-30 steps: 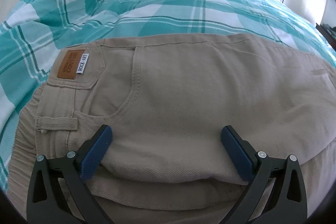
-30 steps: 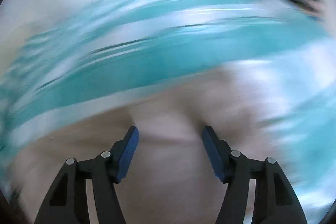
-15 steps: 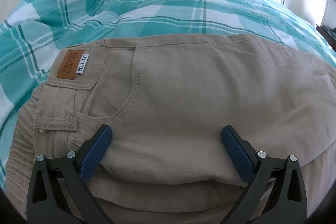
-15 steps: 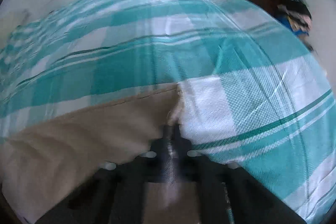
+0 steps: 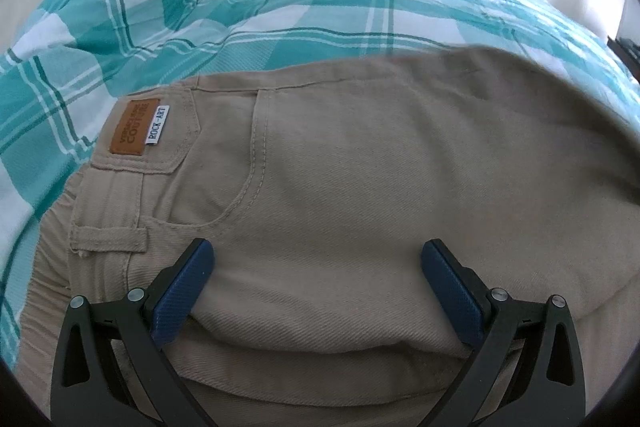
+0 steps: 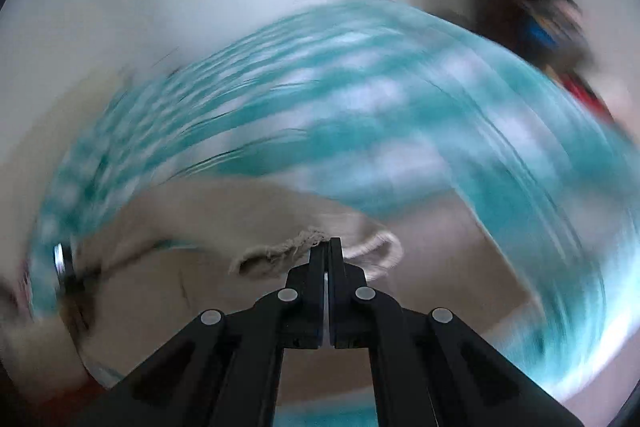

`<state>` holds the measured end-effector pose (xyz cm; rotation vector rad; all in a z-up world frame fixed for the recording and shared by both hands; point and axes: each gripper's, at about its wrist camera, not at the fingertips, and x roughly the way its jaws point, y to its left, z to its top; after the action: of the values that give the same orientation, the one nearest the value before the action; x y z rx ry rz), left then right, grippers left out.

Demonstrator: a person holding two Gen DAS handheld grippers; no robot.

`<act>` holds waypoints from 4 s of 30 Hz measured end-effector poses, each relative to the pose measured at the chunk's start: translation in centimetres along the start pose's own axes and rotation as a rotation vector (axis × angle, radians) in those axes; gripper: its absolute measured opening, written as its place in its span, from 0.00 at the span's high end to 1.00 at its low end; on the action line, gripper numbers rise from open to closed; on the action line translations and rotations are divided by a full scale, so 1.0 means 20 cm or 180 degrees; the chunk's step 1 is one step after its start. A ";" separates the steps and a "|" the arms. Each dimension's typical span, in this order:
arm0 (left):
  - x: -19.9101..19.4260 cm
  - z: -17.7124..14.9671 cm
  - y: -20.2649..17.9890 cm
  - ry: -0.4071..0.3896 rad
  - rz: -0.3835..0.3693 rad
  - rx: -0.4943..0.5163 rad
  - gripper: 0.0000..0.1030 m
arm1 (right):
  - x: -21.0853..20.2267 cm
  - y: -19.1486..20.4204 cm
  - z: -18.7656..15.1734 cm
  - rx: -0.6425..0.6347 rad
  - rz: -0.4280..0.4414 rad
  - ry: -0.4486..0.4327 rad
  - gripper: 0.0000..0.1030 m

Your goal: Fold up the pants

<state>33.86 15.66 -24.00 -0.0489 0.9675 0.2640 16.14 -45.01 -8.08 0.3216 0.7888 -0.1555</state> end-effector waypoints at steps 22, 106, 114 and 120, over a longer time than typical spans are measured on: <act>-0.64 -0.65 -0.39 0.0391 -0.0882 0.0339 0.01 | 0.37 1.01 -0.65 -0.1039 0.0339 0.0574 0.41; -0.66 -0.63 -0.37 0.0513 -0.0873 0.0394 0.01 | 0.30 0.16 -0.33 0.1794 -0.0105 -0.0148 0.96; -0.77 -0.09 -0.06 0.0445 -0.2016 -0.0717 0.01 | -0.31 0.52 0.11 0.0420 0.0847 -0.0798 0.97; -0.54 0.19 0.07 0.0685 -0.2390 -0.1366 0.01 | -0.76 0.69 0.08 -0.0087 0.1517 -0.0952 0.97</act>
<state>30.74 15.35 -12.85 -0.8300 1.0249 -0.2381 10.08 -32.39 7.05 0.4401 0.4020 0.2507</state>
